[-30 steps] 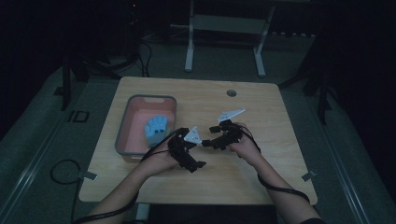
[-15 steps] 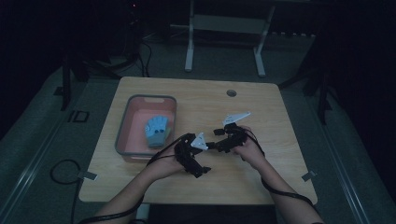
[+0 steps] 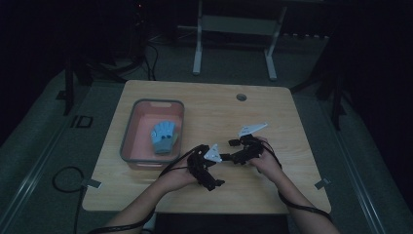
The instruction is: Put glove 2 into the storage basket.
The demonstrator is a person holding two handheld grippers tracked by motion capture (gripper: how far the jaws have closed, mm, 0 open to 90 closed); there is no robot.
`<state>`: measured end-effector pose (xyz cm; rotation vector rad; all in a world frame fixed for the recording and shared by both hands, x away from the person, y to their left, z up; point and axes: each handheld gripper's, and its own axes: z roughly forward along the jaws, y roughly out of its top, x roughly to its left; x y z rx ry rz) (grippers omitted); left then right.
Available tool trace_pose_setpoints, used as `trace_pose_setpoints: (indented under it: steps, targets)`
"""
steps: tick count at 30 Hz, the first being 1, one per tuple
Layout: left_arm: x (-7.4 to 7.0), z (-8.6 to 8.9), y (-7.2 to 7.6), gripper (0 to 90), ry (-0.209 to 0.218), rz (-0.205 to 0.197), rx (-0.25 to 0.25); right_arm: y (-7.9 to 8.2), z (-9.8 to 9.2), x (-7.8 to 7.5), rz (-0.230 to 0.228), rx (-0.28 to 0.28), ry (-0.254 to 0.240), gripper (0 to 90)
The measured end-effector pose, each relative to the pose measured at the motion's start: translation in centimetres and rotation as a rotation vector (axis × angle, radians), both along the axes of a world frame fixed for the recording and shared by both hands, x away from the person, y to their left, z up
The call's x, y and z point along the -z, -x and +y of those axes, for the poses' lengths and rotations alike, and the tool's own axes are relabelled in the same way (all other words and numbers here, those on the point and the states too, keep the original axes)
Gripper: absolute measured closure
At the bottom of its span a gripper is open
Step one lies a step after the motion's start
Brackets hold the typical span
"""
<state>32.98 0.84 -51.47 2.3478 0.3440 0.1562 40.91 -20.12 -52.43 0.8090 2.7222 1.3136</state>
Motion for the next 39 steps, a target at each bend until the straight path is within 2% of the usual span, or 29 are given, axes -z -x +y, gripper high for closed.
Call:
trace_pose_setpoints:
  steps: [6, 8, 15, 21, 23, 25, 33, 35, 39]
  targets:
    - [0.9, -0.4, 0.3, 2.4, 0.02, -0.003, 0.029, 0.4, -1.1, 0.7, 0.002, 0.017, 0.0, 17.0]
    - [1.2, -0.5, 0.4, 2.4, 0.028, -0.005, 0.037, 0.6, -1.5, 1.0, -0.004, 0.02, 0.014, 17.0]
    - [2.3, -1.3, 1.0, 2.4, 0.026, -0.004, 0.068, 1.3, -2.4, 1.8, -0.014, 0.023, 0.017, 17.0]
    - [3.0, -1.5, 1.4, 2.4, 0.062, -0.046, 0.083, 1.9, -3.5, 2.4, -0.017, 0.03, 0.016, 17.0]
    - [3.2, -1.6, 1.4, 2.4, 0.069, -0.035, 0.083, 2.1, -3.8, 2.6, -0.022, 0.032, 0.02, 16.9]
    - [3.4, -1.6, 1.5, 2.4, 0.07, -0.046, 0.084, 2.3, -4.2, 2.8, -0.028, 0.04, 0.016, 16.9]
    - [4.2, -1.6, 1.6, 2.4, 0.062, -0.019, 0.084, 3.0, -5.5, 3.0, -0.028, 0.056, 0.014, 16.9]
    - [4.4, -1.6, 1.7, 2.4, 0.05, -0.015, 0.085, 3.3, -6.0, 3.2, -0.025, 0.066, 0.007, 16.9]
    - [4.5, -1.6, 1.8, 2.5, 0.057, -0.005, 0.083, 3.6, -6.5, 3.3, -0.029, 0.078, -0.013, 16.9]
